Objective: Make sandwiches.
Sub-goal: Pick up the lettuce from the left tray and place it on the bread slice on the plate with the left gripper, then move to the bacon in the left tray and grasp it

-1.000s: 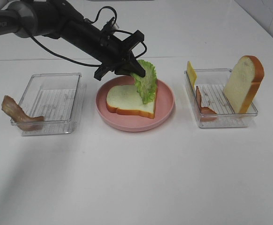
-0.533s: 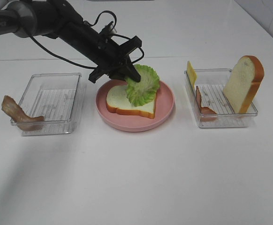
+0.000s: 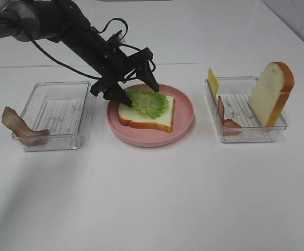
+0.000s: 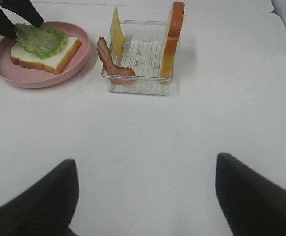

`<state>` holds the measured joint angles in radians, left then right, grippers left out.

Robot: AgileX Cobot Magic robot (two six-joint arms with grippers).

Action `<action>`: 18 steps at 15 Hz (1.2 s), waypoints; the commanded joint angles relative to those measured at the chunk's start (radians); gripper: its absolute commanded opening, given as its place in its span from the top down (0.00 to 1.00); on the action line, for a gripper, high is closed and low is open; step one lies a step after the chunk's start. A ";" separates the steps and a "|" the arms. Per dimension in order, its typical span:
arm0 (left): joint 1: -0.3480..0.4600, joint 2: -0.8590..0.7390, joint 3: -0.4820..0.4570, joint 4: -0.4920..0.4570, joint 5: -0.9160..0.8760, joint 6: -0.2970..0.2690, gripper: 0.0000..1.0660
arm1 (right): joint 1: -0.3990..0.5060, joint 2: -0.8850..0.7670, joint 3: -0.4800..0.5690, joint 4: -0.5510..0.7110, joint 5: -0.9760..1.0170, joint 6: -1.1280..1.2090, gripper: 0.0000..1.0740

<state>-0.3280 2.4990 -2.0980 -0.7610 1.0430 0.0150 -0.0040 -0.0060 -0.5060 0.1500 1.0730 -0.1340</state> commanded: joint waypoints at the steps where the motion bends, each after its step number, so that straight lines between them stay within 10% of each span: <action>1: 0.001 -0.022 -0.005 0.019 0.047 -0.003 0.19 | -0.008 -0.013 0.000 0.000 -0.007 -0.007 0.31; 9: 0.001 -0.176 -0.007 0.292 0.150 -0.008 0.18 | -0.008 -0.013 0.000 0.000 -0.007 -0.007 0.31; 18: 0.044 -0.442 -0.003 0.601 0.246 -0.162 0.30 | -0.008 -0.013 0.000 0.000 -0.007 -0.007 0.31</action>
<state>-0.2890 2.0730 -2.1040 -0.1710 1.2130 -0.1400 -0.0040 -0.0060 -0.5060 0.1500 1.0730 -0.1340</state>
